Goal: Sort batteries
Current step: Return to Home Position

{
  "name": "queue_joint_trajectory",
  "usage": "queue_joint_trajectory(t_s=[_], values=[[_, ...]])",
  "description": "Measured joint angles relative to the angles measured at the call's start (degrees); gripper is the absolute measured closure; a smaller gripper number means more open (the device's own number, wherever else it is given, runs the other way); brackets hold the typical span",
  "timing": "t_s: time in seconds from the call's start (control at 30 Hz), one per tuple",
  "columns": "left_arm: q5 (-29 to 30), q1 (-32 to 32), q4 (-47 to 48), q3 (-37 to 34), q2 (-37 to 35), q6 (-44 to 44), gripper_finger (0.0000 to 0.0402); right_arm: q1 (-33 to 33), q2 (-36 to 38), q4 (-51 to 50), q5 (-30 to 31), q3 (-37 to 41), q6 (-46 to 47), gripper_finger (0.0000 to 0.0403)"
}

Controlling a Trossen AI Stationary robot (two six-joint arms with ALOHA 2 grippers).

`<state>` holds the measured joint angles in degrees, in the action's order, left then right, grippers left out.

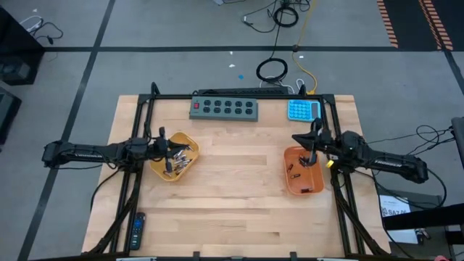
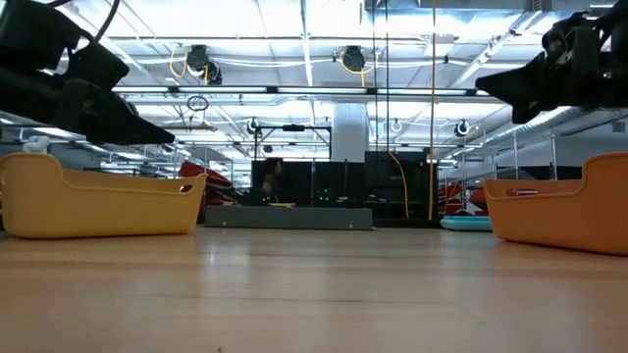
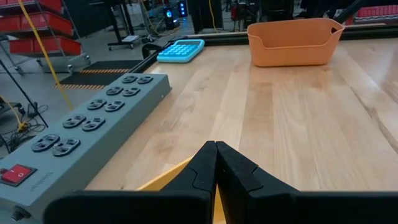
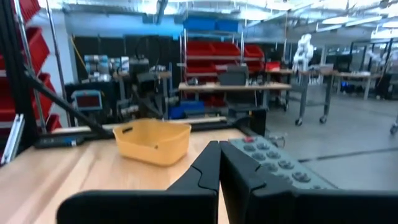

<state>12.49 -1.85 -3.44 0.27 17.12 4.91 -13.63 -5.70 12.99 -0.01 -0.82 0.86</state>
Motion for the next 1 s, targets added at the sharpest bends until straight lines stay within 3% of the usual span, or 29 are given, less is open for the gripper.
queue_joint_trajectory(t_s=[1.0], values=[[-0.04,0.00,0.00,-0.02,0.00,0.00,0.0384,-0.02,2.43,0.00,-0.03,-0.02,0.00,0.0403]])
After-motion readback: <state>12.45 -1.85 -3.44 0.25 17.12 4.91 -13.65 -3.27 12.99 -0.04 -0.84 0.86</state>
